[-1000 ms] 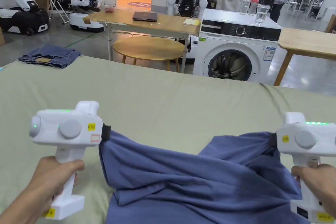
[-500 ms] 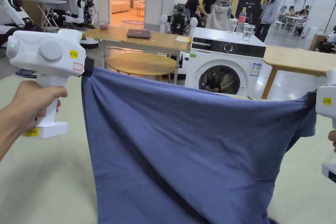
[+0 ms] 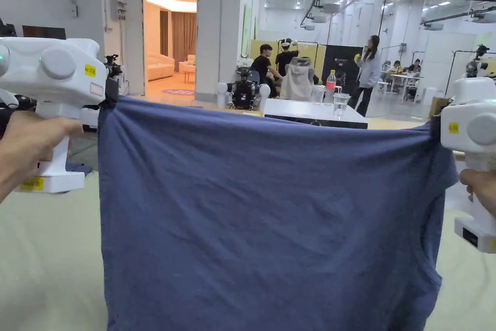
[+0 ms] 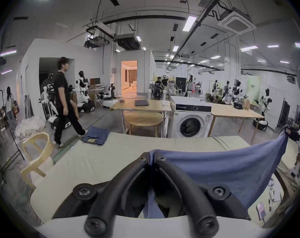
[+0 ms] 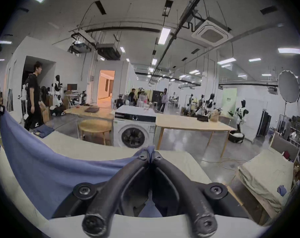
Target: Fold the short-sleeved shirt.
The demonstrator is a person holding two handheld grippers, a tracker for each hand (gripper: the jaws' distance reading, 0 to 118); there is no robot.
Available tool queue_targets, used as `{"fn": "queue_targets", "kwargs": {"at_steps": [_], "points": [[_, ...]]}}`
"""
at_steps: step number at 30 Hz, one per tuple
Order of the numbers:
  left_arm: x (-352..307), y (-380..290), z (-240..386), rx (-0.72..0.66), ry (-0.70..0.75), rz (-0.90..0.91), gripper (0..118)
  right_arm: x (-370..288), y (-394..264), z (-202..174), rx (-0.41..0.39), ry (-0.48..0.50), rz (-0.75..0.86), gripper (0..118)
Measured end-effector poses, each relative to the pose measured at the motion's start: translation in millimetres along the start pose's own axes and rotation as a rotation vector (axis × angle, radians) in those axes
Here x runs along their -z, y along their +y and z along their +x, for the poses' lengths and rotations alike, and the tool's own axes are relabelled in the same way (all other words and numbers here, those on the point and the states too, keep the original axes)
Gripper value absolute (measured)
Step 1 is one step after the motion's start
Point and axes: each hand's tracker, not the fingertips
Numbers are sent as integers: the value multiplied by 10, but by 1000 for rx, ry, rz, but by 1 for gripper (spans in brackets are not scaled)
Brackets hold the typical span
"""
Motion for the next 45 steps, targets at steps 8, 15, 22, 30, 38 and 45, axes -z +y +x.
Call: {"fn": "queue_targets", "kwargs": {"at_steps": [8, 15, 22, 30, 38, 45], "points": [[54, 586, -71, 20, 15, 74, 0, 55, 652, -42, -6, -30, 84, 0], [32, 819, -40, 49, 42, 117, 0, 26, 914, -91, -9, -58, 149, 0], [50, 509, -32, 68, 50, 119, 0, -15, 564, -158, -43, -73, 134, 0], [36, -394, -50, 50, 15, 53, 0, -261, -283, -190, -52, -63, 41, 0], [-455, -1293, -160, 25, -35, 27, 0, -945, -996, -152, -89, -53, -2, 0], [-884, -2028, -252, 1, -71, -16, 0, -1456, -1605, -91, -78, -24, -101, 0]]}}
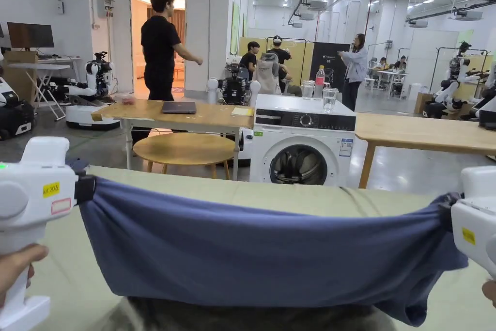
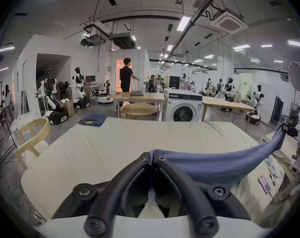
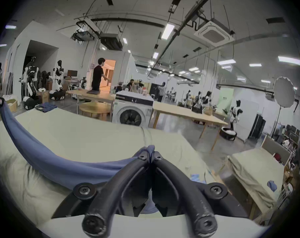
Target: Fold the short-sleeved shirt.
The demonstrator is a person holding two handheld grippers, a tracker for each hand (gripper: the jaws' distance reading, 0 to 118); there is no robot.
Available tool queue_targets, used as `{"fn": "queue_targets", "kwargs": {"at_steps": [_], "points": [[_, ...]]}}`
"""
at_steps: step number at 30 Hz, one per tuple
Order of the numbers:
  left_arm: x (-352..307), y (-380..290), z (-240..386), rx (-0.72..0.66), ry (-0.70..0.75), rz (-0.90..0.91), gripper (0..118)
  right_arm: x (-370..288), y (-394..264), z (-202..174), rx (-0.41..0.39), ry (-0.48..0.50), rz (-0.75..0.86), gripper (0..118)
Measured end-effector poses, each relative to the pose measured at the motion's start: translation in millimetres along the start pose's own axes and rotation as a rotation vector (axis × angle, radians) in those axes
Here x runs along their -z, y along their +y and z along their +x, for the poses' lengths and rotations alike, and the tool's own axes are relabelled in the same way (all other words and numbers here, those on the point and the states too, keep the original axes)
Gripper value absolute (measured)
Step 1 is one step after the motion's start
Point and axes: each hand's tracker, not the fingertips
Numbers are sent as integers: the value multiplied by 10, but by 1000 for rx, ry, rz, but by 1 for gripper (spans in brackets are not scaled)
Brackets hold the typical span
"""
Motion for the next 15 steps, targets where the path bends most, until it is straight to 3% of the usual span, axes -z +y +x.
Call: {"fn": "queue_targets", "kwargs": {"at_steps": [11, 15], "points": [[-377, -1509, -23, -81, -30, -241, 0, -451, -1145, -113, -21, 89, -236, 0], [-343, -1950, -67, -70, -11, -360, 0, -389, -1548, -109, -84, 110, -356, 0]]}}
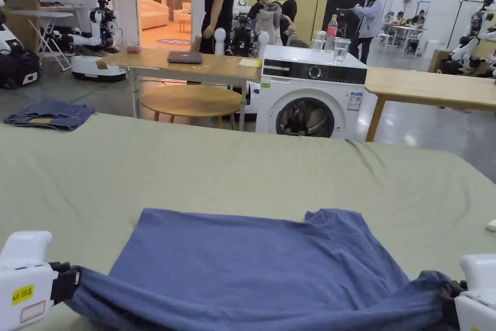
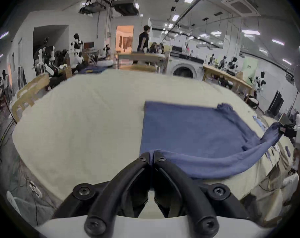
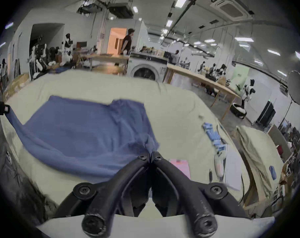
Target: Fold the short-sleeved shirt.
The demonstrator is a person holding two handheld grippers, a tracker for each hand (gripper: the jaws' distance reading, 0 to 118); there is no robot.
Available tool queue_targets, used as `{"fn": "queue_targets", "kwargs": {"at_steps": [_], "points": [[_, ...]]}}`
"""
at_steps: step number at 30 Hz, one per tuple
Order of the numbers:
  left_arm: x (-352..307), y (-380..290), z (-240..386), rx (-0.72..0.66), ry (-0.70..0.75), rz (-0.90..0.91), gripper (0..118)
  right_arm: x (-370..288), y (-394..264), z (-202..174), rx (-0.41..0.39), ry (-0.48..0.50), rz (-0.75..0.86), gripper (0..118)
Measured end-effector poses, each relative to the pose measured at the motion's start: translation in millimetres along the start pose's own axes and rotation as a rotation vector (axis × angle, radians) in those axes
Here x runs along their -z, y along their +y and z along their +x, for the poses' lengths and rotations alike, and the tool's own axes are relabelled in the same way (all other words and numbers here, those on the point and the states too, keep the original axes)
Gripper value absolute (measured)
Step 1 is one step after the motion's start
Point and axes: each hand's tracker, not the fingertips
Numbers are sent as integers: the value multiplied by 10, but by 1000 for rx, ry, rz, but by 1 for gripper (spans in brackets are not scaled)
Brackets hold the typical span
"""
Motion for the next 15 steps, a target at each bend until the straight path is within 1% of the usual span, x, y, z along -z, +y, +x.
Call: {"fn": "queue_targets", "kwargs": {"at_steps": [2, 4, 6, 10, 14, 15], "points": [[17, -165, 53, 23, 14, -47, 0, 110, -161, 10, 9, 9, -33, 0], [89, -298, 25, 33, 34, -98, 0, 228, -323, -8, -10, 10, -109, 0], [109, -393, 31, 21, 27, -130, 0, 359, -460, 27, -13, 14, -166, 0], [211, -516, 39, 22, 25, -210, 0, 545, -670, 28, -5, 67, -281, 0], [364, -603, 81, 45, 40, -284, 0, 738, -777, 50, -25, 63, -306, 1], [389, -627, 103, 47, 42, -280, 0, 742, -778, 7, -25, 61, -313, 1]]}}
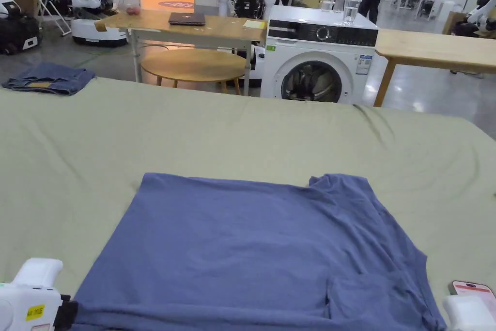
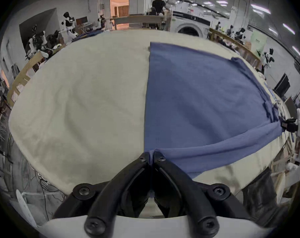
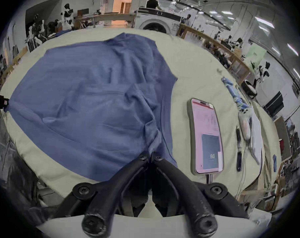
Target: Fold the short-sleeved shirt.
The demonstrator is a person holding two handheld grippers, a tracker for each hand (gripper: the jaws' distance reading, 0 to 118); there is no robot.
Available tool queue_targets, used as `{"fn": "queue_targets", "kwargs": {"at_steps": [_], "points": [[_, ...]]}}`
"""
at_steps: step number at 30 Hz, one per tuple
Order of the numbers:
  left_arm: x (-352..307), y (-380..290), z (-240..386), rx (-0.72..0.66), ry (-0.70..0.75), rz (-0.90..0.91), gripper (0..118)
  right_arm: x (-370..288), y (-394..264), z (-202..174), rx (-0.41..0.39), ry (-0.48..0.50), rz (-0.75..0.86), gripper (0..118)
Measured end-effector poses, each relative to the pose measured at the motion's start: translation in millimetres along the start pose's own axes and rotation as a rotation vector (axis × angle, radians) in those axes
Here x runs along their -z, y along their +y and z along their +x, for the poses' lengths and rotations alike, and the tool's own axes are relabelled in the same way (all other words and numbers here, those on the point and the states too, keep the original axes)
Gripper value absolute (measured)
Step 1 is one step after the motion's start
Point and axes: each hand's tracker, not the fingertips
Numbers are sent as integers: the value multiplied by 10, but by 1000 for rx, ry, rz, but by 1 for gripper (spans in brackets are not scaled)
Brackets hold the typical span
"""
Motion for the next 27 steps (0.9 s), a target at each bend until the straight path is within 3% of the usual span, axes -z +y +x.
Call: {"fn": "queue_targets", "kwargs": {"at_steps": [2, 3, 4, 5, 6, 7, 14, 18, 20, 22, 23, 25, 27], "points": [[-9, -7, 27, -4, 4, 8, 0, 1, 7, -22, 7, -3, 2, 9], [-8, 15, -7, -10, 5, 15, 2, -3, 25, -17, 14, -6, 3, 23], [-19, 24, -4, -14, 3, 18, 11, -12, 43, -16, 21, -15, 8, 48], [-45, 43, 14, -18, 11, 23, 22, -83, 42, -61, 31, -37, 20, 57], [-94, 67, 34, -24, 33, 35, 36, -136, 66, -58, 45, -47, 41, 58], [-122, 101, 3, -29, 44, 49, 43, -193, 97, -52, 52, -50, 67, 58], [-567, 429, 305, -18, -6, 398, 45, -799, 431, -382, 208, -20, 408, 58], [-719, 505, 652, 10, 2, 594, 45, -956, 552, -707, 258, 40, 614, 56], [-758, 505, 814, 35, 34, 662, 44, -1010, 589, -881, 240, 23, 687, 37], [-823, 486, 969, 58, 72, 723, 29, -1050, 612, -1006, 229, 18, 733, 10], [-756, 491, 957, 58, 94, 750, 19, -1073, 609, -1047, 239, 28, 754, 5], [-802, 477, 1030, 45, 113, 790, 1, -1066, 620, -1050, 255, 30, 776, 0], [-822, 470, 1068, 35, 110, 805, 0, -1082, 619, -1076, 247, 28, 774, 0]]}}
